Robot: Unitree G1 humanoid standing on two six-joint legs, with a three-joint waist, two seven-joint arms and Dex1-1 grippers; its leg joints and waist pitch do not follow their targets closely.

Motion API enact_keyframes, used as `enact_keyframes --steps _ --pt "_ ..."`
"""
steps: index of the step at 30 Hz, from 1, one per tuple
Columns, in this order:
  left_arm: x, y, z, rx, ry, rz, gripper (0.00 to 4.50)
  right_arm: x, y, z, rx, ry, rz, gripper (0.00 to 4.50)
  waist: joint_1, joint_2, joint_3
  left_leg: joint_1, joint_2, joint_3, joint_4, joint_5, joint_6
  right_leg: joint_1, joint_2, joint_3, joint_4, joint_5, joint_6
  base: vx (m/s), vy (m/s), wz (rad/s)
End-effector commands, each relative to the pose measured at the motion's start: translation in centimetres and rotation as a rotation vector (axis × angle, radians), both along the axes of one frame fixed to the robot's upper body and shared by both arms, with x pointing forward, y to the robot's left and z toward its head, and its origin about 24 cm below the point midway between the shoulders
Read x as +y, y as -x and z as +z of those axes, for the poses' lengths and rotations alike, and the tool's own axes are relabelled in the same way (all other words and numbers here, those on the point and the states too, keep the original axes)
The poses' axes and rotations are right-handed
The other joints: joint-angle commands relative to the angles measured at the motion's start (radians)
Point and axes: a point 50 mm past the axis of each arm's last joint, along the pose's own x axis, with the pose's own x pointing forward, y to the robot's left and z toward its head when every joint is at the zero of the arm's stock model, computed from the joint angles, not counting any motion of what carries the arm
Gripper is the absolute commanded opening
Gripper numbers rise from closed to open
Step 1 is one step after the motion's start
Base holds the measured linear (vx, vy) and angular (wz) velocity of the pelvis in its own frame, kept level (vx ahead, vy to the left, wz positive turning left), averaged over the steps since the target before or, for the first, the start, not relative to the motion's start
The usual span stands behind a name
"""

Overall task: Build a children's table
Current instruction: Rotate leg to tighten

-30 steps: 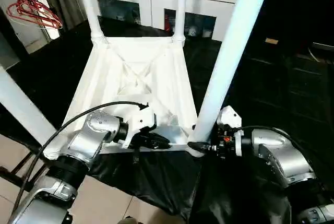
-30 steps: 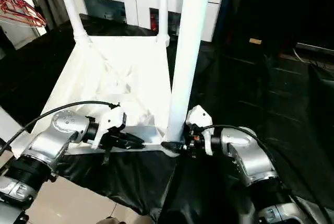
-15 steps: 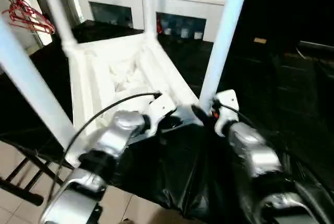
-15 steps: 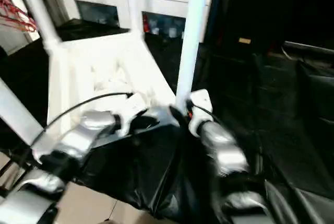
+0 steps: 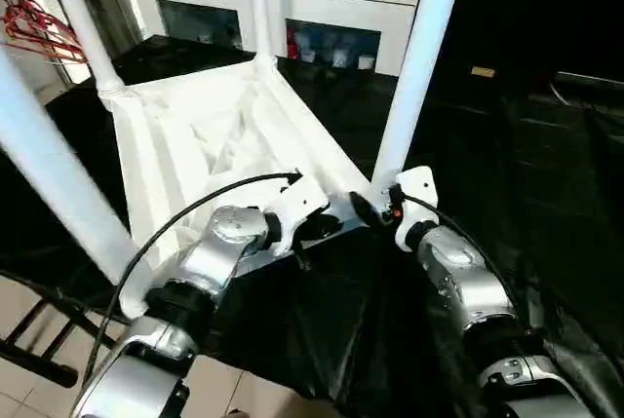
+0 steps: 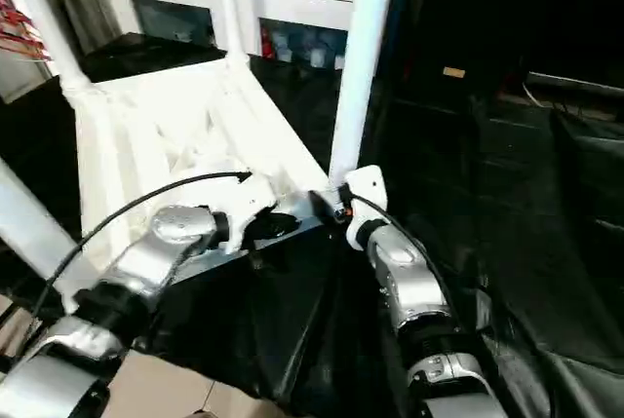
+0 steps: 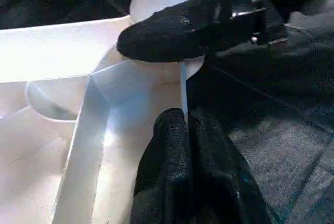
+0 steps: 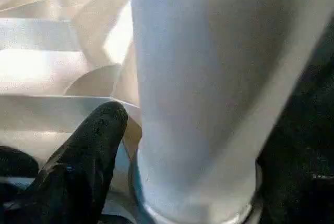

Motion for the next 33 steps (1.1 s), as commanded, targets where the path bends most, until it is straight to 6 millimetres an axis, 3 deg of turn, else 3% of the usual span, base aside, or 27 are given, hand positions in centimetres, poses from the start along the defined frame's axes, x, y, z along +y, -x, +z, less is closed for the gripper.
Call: enact_keyframes --steps 1,3,4,5,9,13,17,23,33 --pt "-0.1 1.0 0.4 0.004 0.027 -0.147 0.0 0.4 1.2 0.1 0.005 0.019 0.218 3.72 0.006 0.002 -0.066 0.006 0.043 -0.012 -0.077 -0.262 0.029 0.049 -0.055 0.043 -0.067 -0.202 -0.22 0.0 0.0 0.0" --pt "0.3 1.1 0.3 0.015 0.018 -0.16 0.0 0.0 1.6 0.2 0.011 0.017 0.282 3.72 0.008 0.001 -0.068 0.004 0.043 -0.009 -0.073 -0.216 0.053 0.053 -0.054 0.043 -0.057 -0.108 -0.246 0.034 0.0 0.02" --pt "0.7 1.2 0.3 0.018 0.009 -0.177 0.0 -0.2 2.0 0.4 0.015 0.01 0.34 3.72 0.012 0.003 -0.07 0.009 0.044 -0.007 -0.068 -0.182 0.077 0.052 -0.052 0.042 -0.05 -0.045 -0.269 0.0 0.0 0.0" --pt "0.7 1.2 0.3 0.018 0.009 -0.178 0.0 -0.2 2.0 0.4 0.015 0.01 0.342 3.72 0.013 0.001 -0.069 0.007 0.044 -0.006 -0.068 -0.174 0.082 0.054 -0.053 0.043 -0.048 -0.035 -0.275 0.0 0.0 0.0" --pt "1.9 1.7 0.5 0.035 0.001 -0.243 0.0 -1.3 3.0 1.1 0.022 0.003 0.483 3.72 0.024 0.003 -0.065 0.008 0.049 -0.006 -0.071 -0.207 0.078 0.055 -0.054 0.04 -0.054 -0.115 -0.27 0.0 0.0 0.0" --pt "3.0 2.2 0.8 0.067 -0.003 -0.301 0.0 -2.4 3.8 1.8 0.056 0.014 0.62 3.72 0.036 0.003 -0.06 0.014 0.053 -0.005 -0.077 -0.269 0.047 0.049 -0.056 0.043 -0.062 -0.22 -0.251 0.0 0.0 0.0" --pt "3.6 2.2 0.9 0.076 -0.009 -0.312 0.0 -3.0 4.2 2.0 0.07 0.036 0.671 3.35 0.037 0.0 -0.063 0.01 0.051 -0.007 -0.076 -0.249 0.038 0.05 -0.057 0.043 -0.06 -0.211 -0.245 0.0 0.0 0.0" --pt "4.0 2.3 0.9 0.092 -0.01 -0.323 0.0 -3.1 4.4 2.0 0.087 0.061 0.708 2.84 0.038 -0.002 -0.066 0.008 0.049 -0.005 -0.071 -0.202 0.053 0.052 -0.057 0.042 -0.054 -0.164 -0.258 0.0 0.0 0.0" --pt "4.0 2.4 0.9 0.095 -0.008 -0.325 0.0 -2.7 4.5 1.8 0.083 0.063 0.708 2.2 0.037 -0.002 -0.065 0.009 0.049 -0.006 -0.072 -0.215 0.046 0.051 -0.056 0.042 -0.057 -0.19 -0.25 0.0 0.0 0.0"
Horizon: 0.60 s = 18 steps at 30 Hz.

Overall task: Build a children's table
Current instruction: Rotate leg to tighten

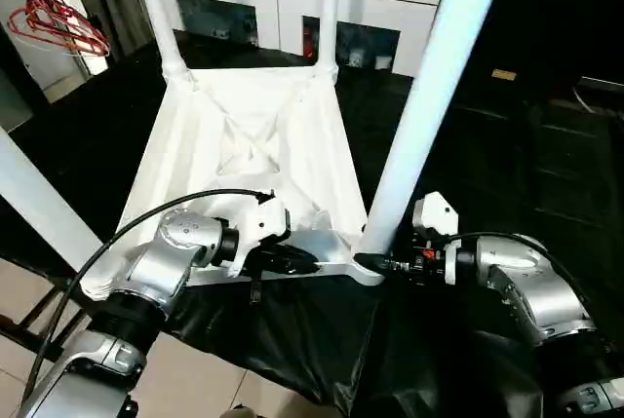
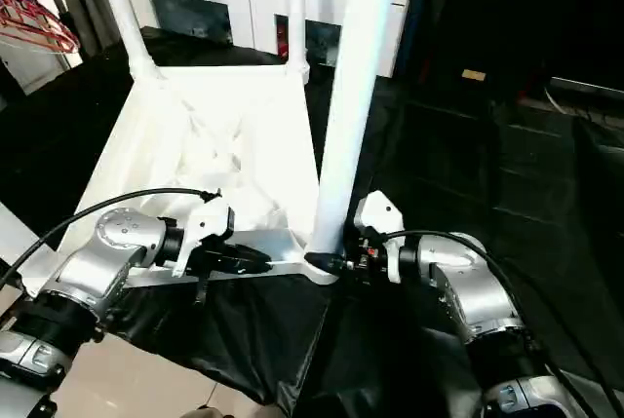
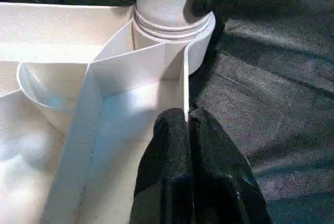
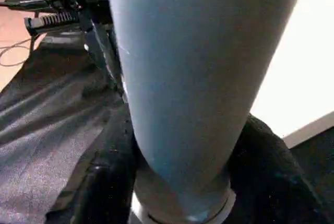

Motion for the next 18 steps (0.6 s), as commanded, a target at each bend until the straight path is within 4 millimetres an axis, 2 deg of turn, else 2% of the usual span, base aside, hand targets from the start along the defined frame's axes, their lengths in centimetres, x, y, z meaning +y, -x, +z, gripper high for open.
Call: enact_keyframes --steps 1,6,10,12,13,14,16,18 --pt "-0.5 0.1 0.6 -0.021 0.014 -0.029 0.0 0.5 0.5 -0.5 0.029 0.015 0.031 2.13 0.002 -0.002 -0.067 0.01 0.046 -0.008 -0.072 -0.208 0.048 0.052 -0.056 0.042 -0.058 -0.178 -0.251 0.0 0.0 0.0" --pt "-0.6 0.0 0.4 -0.03 0.017 -0.012 0.0 0.5 0.8 -0.9 0.043 0.009 0.02 2.04 0.002 -0.003 -0.067 0.009 0.046 -0.008 -0.071 -0.202 0.051 0.053 -0.056 0.041 -0.057 -0.169 -0.252 0.0 0.0 0.0" --pt "-1.0 -0.4 0.2 -0.055 0.01 0.05 0.0 0.8 0.4 -1.3 0.039 -0.008 -0.061 2.02 -0.001 -0.004 -0.063 0.01 0.047 -0.008 -0.074 -0.228 0.041 0.049 -0.057 0.043 -0.063 -0.211 -0.244 0.0 0.0 0.0" --pt "-1.6 -0.8 0.0 -0.074 0.007 0.106 0.0 1.1 -0.3 -1.9 0.031 -0.013 -0.196 2.02 -0.003 -0.006 -0.061 0.012 0.045 -0.011 -0.077 -0.256 0.024 0.048 -0.059 0.042 -0.068 -0.268 -0.227 0.0 0.0 0.0" --pt "-2.6 -1.3 -0.2 -0.092 0.011 0.178 0.0 1.6 -1.0 -2.6 0.012 -0.011 -0.322 2.02 -0.008 -0.005 -0.057 0.014 0.045 -0.011 -0.08 -0.281 0.008 0.043 -0.059 0.043 -0.074 -0.322 -0.212 0.0 0.0 0.0" --pt "-2.6 -1.3 -0.2 -0.092 0.011 0.178 0.0 1.6 -1.0 -2.6 0.012 -0.011 -0.322 2.02 -0.01 -0.007 -0.054 0.016 0.042 -0.013 -0.081 -0.31 -0.01 0.042 -0.062 0.041 -0.083 -0.396 -0.189 0.0 0.0 0.0" --pt "-3.5 -1.6 -0.3 -0.107 0.01 0.234 0.0 2.2 -1.3 -3.2 0.013 -0.011 -0.411 2.01 -0.016 -0.006 -0.056 0.012 0.041 -0.019 -0.085 -0.327 -0.019 0.045 -0.062 0.04 -0.086 -0.442 -0.157 0.0 0.0 0.0" --pt "-4.6 -1.9 -0.5 -0.115 0.008 0.289 0.0 2.8 -1.8 -3.8 0.01 0.007 -0.529 2.0 -0.025 -0.007 -0.054 0.018 0.039 -0.019 -0.084 -0.354 -0.026 0.037 -0.059 0.04 -0.092 -0.459 -0.148 0.0 0.0 0.0"
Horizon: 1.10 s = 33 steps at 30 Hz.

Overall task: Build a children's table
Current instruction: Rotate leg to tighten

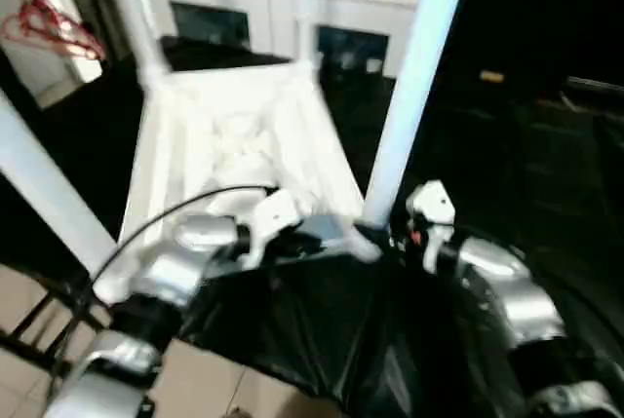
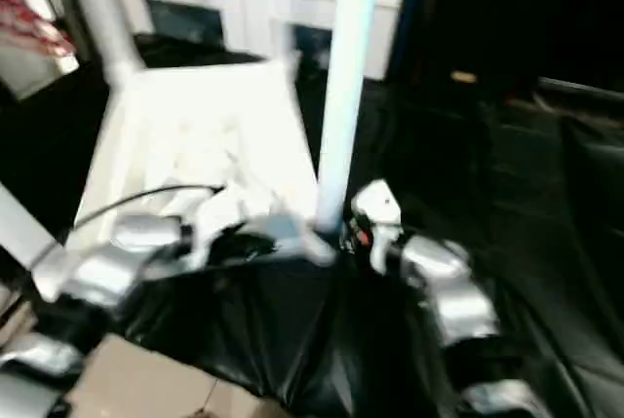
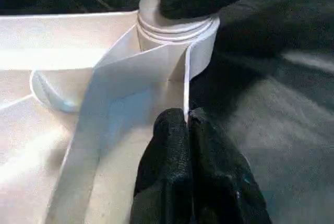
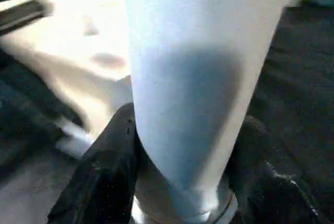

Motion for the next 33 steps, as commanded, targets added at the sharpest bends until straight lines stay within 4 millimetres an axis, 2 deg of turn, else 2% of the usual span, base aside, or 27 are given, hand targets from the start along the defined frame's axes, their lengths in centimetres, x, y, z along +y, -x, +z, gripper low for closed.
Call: enact_keyframes --steps 1,3,4,7,9,10,12,13,16,18,21,23,24,25,26,29,33 --pt "-2.0 -0.5 0.3 -0.024 0.004 0.05 0.0 1.5 0.1 -2.4 0.088 0.059 -0.104 2.0 -0.004 -0.004 -0.051 0.012 0.038 -0.019 -0.085 -0.361 -0.024 0.032 -0.059 0.038 -0.095 -0.469 -0.148 0.0 0.0 0.0" --pt "-3.2 -0.7 0.3 -0.029 0.014 0.087 0.0 2.3 -0.3 -2.8 0.103 0.074 -0.199 2.0 -0.009 -0.002 -0.051 0.012 0.036 -0.02 -0.085 -0.371 -0.025 0.029 -0.059 0.038 -0.098 -0.496 -0.137 0.0 0.0 0.0" --pt "-3.3 -0.7 0.3 -0.029 0.016 0.091 0.0 2.4 -0.3 -2.9 0.103 0.076 -0.209 2.0 -0.014 -0.003 -0.048 0.009 0.034 -0.022 -0.086 -0.376 -0.027 0.031 -0.058 0.035 -0.101 -0.521 -0.128 0.0 0.0 0.0" --pt "-4.8 -0.8 0.5 -0.052 0.019 0.104 0.0 3.8 -0.8 -2.8 0.104 0.06 -0.246 2.0 -0.016 -0.002 -0.049 0.015 0.033 -0.023 -0.084 -0.399 -0.02 0.024 -0.059 0.033 -0.111 -0.57 -0.102 0.0 0.0 0.0" --pt "-5.3 -0.8 0.5 -0.069 0.007 0.088 0.0 4.3 -1.1 -2.5 0.096 0.035 -0.247 2.0 -0.017 -0.001 -0.05 0.013 0.033 -0.024 -0.086 -0.406 -0.016 0.025 -0.057 0.033 -0.112 -0.556 -0.099 0.0 0.0 0.0" --pt "-5.4 -0.8 0.5 -0.075 0.001 0.076 0.0 4.5 -1.2 -2.3 0.108 -0.012 -0.238 2.35 -0.016 -0.001 -0.051 0.011 0.035 -0.025 -0.088 -0.405 -0.012 0.026 -0.057 0.034 -0.108 -0.525 -0.106 0.0 0.0 0.0" --pt "-5.4 -0.7 0.5 -0.072 -0.001 0.063 0.0 4.5 -1.4 -2.1 0.109 -0.034 -0.237 2.35 -0.016 0.002 -0.051 0.011 0.036 -0.024 -0.089 -0.406 -0.011 0.026 -0.056 0.035 -0.106 -0.502 -0.116 0.0 0.0 0.0" --pt "-5.3 -0.7 0.5 -0.071 -0.001 0.059 0.0 4.4 -1.4 -2.1 0.109 -0.036 -0.232 2.72 -0.016 0.001 -0.052 0.01 0.037 -0.024 -0.09 -0.404 -0.01 0.027 -0.056 0.036 -0.103 -0.473 -0.127 0.0 0.0 0.0" --pt "-4.6 -0.5 0.5 -0.064 -0.005 0.019 0.0 3.7 -1.5 -1.8 0.097 -0.02 -0.209 2.79 -0.016 0.002 -0.053 0.008 0.037 -0.023 -0.09 -0.398 -0.008 0.031 -0.056 0.038 -0.098 -0.433 -0.146 0.0 0.0 0.0" --pt "-4.0 -0.4 0.5 -0.056 -0.01 -0.006 0.0 3.0 -1.7 -1.6 0.071 0.021 -0.209 3.04 -0.014 0.004 -0.055 0.009 0.038 -0.021 -0.089 -0.381 -0.007 0.031 -0.057 0.04 -0.095 -0.402 -0.159 0.0 0.0 0.0" --pt "-3.2 -0.2 0.6 -0.047 0.003 -0.049 0.0 1.9 -1.9 -1.2 0.051 0.046 -0.154 3.2 -0.011 0.004 -0.061 0.005 0.039 -0.017 -0.085 -0.321 0.002 0.039 -0.054 0.042 -0.081 -0.285 -0.197 0.017 -0.003 0.02" --pt "-2.9 -0.1 0.7 -0.045 0.009 -0.066 0.0 1.7 -1.8 -1.0 0.043 0.061 -0.117 3.2 -0.007 0.005 -0.067 0.003 0.04 -0.011 -0.077 -0.252 0.026 0.041 -0.053 0.043 -0.067 -0.161 -0.237 0.0 0.0 0.0" --pt "-2.6 0.0 0.7 -0.035 0.01 -0.077 0.0 1.4 -1.6 -0.9 0.034 0.086 -0.075 3.2 -0.007 0.003 -0.067 0.0 0.04 -0.011 -0.075 -0.235 0.031 0.045 -0.052 0.041 -0.063 -0.132 -0.245 0.0 0.0 0.0" --pt "-2.3 0.1 0.8 -0.032 0.011 -0.092 0.0 1.2 -1.4 -0.8 0.029 0.102 -0.03 3.2 -0.005 0.005 -0.068 -0.002 0.04 -0.011 -0.074 -0.206 0.042 0.048 -0.052 0.04 -0.057 -0.095 -0.256 0.0 0.0 0.0" --pt "-1.8 0.1 0.8 -0.024 0.008 -0.105 0.0 1.0 -1.2 -0.6 0.021 0.109 0.029 3.2 -0.004 0.005 -0.069 0.0 0.04 -0.01 -0.072 -0.196 0.053 0.048 -0.051 0.039 -0.055 -0.071 -0.265 0.0 0.0 0.0" --pt "-0.9 0.3 0.9 -0.012 0.002 -0.143 0.0 0.5 -0.3 0.0 0.008 0.105 0.161 3.2 0.002 0.003 -0.066 0.001 0.042 -0.009 -0.073 -0.206 0.067 0.051 -0.052 0.039 -0.056 -0.084 -0.269 0.0 0.0 0.0" --pt "0.1 0.8 1.0 -0.009 0.002 -0.201 0.0 0.0 0.5 0.7 0.005 0.083 0.276 3.2 0.006 0.001 -0.061 0.003 0.045 -0.009 -0.078 -0.254 0.055 0.05 -0.054 0.041 -0.064 -0.17 -0.253 0.0 0.0 0.0"
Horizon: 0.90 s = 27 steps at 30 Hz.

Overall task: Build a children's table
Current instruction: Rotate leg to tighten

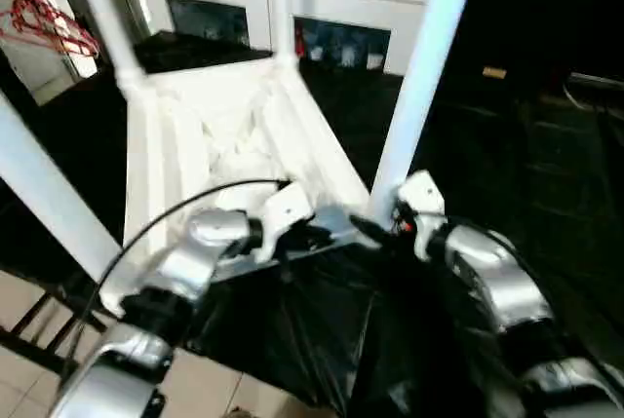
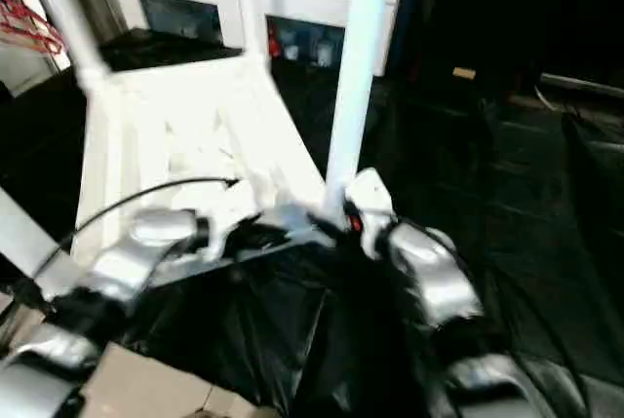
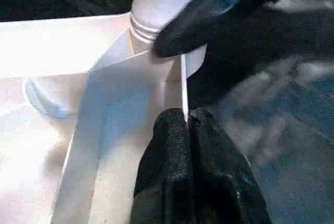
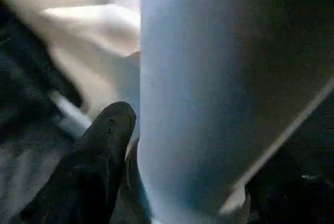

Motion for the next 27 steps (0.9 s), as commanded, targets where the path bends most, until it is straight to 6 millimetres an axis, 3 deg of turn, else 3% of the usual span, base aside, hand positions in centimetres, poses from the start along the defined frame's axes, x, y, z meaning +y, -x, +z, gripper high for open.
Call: enact_keyframes --steps 1,4,8,14,17,21,27 --pt "-0.5 0.8 0.3 -0.002 0.01 -0.105 0.0 0.5 0.9 0.5 0.02 -0.041 0.127 3.2 0.004 0.001 -0.059 0.011 0.048 -0.008 -0.078 -0.269 0.047 0.052 -0.056 0.043 -0.066 -0.211 -0.239 0.0 0.0 0.0" --pt "0.2 1.0 0.3 0.011 0.01 -0.127 0.0 0.2 1.5 0.9 0.039 -0.06 0.197 2.86 0.011 0.002 -0.059 0.013 0.049 -0.008 -0.079 -0.282 0.038 0.05 -0.055 0.043 -0.066 -0.232 -0.233 0.0 0.0 0.0" --pt "0.6 1.1 0.4 0.023 0.011 -0.143 0.0 -0.1 2.0 1.1 0.047 -0.062 0.242 2.81 0.017 0.001 -0.062 0.013 0.049 -0.008 -0.077 -0.254 0.037 0.049 -0.056 0.044 -0.06 -0.191 -0.241 0.0 0.0 0.0" --pt "1.1 1.2 0.5 0.041 0.012 -0.163 0.0 -0.3 2.6 1.1 0.074 -0.042 0.311 2.18 0.021 0.001 -0.063 0.011 0.048 -0.007 -0.074 -0.223 0.046 0.051 -0.055 0.043 -0.057 -0.164 -0.248 0.0 0.0 0.0" --pt "1.0 1.2 0.5 0.042 0.012 -0.165 0.0 -0.3 2.8 1.0 0.078 -0.017 0.328 2.02 0.022 0.002 -0.062 0.013 0.048 -0.007 -0.075 -0.25 0.037 0.049 -0.057 0.043 -0.062 -0.207 -0.243 0.0 0.0 0.0" --pt "1.0 1.2 0.5 0.044 0.014 -0.168 0.0 -0.4 2.9 0.8 0.089 -0.015 0.332 1.96 0.022 0.0 -0.062 0.012 0.048 -0.009 -0.077 -0.258 0.029 0.049 -0.057 0.044 -0.064 -0.226 -0.233 0.0 0.0 0.0" --pt "1.1 1.2 0.4 0.043 0.013 -0.151 0.0 -0.3 3.0 0.8 0.099 -0.015 0.335 1.94 0.022 0.001 -0.065 0.012 0.047 -0.007 -0.073 -0.224 0.04 0.051 -0.056 0.043 -0.058 -0.169 -0.246 0.0 0.0 0.0"
